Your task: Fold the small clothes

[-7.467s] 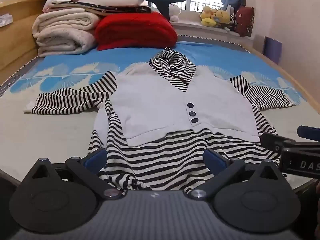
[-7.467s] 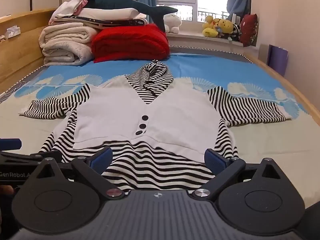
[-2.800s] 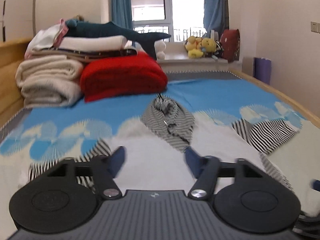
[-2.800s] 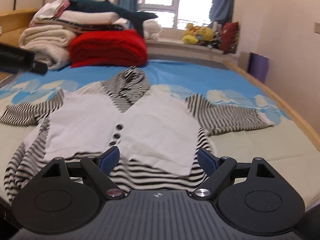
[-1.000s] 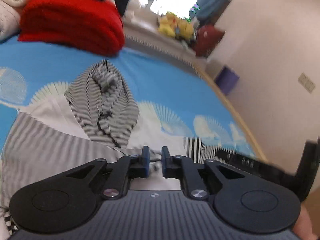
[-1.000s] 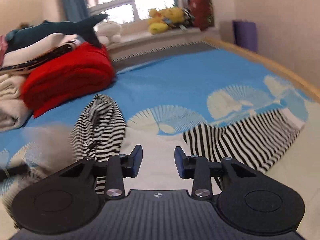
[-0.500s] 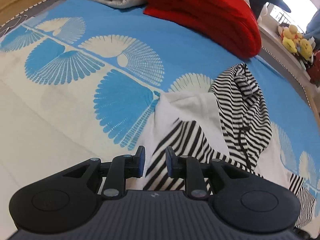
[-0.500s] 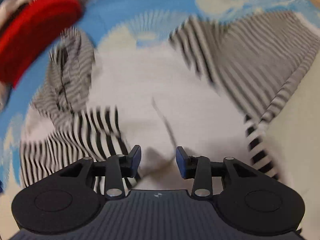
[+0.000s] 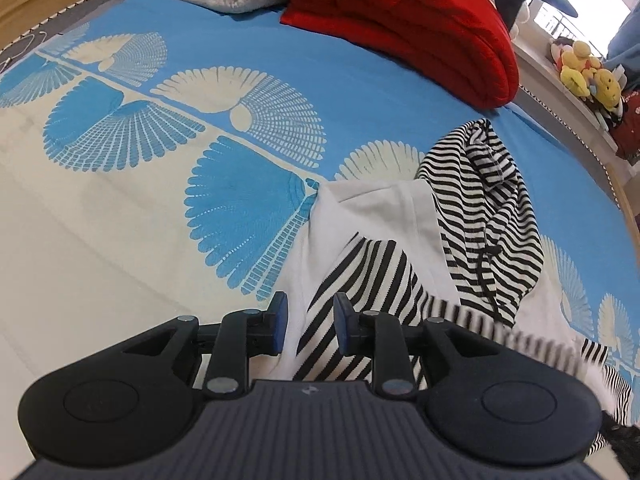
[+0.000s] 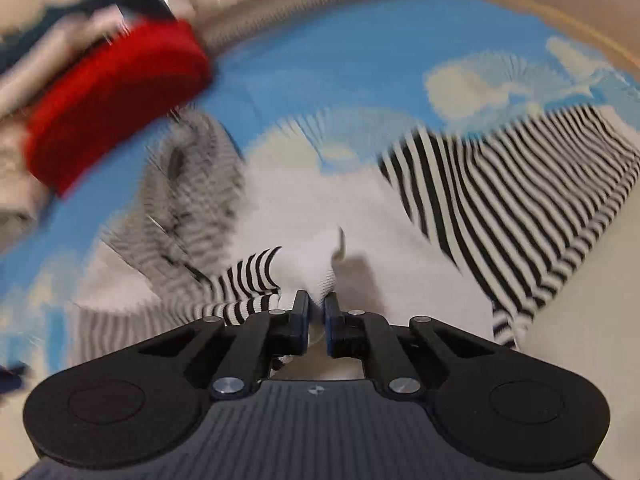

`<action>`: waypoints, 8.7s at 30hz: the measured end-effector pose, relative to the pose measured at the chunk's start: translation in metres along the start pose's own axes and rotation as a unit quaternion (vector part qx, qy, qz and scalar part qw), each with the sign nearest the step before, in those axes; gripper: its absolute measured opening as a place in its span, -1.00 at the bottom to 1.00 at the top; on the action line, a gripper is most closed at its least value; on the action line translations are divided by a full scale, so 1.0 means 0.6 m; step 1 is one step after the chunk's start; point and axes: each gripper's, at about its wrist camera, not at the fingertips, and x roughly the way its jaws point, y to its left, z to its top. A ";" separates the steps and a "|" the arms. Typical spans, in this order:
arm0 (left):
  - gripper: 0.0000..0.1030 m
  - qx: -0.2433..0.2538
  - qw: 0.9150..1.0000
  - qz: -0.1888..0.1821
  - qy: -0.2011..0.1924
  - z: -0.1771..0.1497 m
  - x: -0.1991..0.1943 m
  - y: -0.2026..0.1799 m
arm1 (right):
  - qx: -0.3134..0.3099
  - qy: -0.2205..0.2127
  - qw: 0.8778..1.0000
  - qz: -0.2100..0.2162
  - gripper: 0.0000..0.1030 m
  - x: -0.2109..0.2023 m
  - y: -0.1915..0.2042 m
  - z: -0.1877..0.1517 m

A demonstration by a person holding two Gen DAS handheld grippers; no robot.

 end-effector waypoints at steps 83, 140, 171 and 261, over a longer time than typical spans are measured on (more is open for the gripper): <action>-0.17 0.095 0.995 -0.010 0.012 -0.050 0.000 -0.101 | -0.080 -0.260 0.961 -0.054 -0.94 -0.142 0.002 0.029; -0.34 0.047 0.998 0.007 0.039 -0.079 0.032 -0.123 | -0.110 0.108 0.987 -0.038 -0.02 0.055 -0.048 -0.013; -0.15 0.058 0.994 0.018 0.095 -0.101 0.066 -0.137 | -0.143 0.117 0.982 -0.041 0.06 0.052 -0.003 -0.024; -0.65 0.243 0.952 -0.182 -0.045 -0.116 -0.116 -0.134 | -0.086 0.040 0.994 -0.053 0.05 -0.013 -0.066 0.069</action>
